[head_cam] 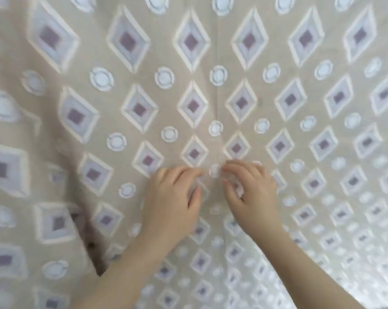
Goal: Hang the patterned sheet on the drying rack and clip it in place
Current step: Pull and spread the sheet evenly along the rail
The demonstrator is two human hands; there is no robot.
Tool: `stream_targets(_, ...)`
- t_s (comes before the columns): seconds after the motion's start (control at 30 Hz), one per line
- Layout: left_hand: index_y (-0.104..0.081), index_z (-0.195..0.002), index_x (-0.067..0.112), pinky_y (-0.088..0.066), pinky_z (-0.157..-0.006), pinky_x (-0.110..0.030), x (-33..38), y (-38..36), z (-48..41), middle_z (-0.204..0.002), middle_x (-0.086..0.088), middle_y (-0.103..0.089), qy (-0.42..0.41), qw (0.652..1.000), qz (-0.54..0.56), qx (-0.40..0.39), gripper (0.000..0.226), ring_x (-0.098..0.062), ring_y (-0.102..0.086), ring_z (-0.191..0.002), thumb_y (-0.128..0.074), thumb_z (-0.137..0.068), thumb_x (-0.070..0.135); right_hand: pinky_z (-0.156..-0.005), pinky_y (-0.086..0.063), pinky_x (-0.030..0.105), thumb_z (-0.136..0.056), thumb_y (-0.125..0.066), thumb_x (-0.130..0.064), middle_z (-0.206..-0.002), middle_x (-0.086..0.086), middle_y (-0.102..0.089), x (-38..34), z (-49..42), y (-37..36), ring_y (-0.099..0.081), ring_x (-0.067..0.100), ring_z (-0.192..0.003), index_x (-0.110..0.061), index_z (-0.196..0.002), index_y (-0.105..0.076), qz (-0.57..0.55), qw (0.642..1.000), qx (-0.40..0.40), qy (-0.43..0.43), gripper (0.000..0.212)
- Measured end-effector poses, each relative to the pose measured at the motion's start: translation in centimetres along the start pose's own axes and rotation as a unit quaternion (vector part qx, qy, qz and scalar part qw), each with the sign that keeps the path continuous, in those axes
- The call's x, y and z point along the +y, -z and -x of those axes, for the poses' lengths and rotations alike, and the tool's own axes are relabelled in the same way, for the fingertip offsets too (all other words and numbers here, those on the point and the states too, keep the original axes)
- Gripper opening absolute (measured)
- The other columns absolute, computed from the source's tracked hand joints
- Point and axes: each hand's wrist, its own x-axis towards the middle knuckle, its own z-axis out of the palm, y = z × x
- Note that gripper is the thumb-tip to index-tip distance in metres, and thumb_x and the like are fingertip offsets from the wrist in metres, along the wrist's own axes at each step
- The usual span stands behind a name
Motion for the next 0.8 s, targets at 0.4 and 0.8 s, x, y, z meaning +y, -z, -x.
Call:
stream_targets(0.4,-0.05,-0.129,0.026,-0.03,-0.1,-0.02,3.5,-14.6,13.9,-0.132,0.013,-0.047,0.165,0.918,0.141,-0.333,0.034,-0.008,-0.037,-0.126,-0.047,-0.095,0.023,-0.099,-0.028,0.029,-0.095,-0.046,-0.025,-0.132,-0.013,-0.051,10.9,20.5,1.6,-0.041,0.016,-0.121,-0.03,-0.126,-0.05,0.079,0.873,-0.277,-0.393,0.032)
stream_targets(0.8,-0.058,-0.12,0.023,-0.039,-0.09,-0.022,16.5,-25.9,14.2,-0.124,0.008,-0.054,0.278,0.84,0.195,-0.423,0.029,-0.01,-0.049,-0.115,-0.051,-0.093,0.017,-0.103,-0.036,0.034,-0.095,-0.043,-0.025,-0.132,-0.008,-0.051,22.9,26.9,10.3,-0.043,0.015,-0.12,-0.028,-0.13,-0.048,0.05,0.769,-0.311,-0.555,0.035)
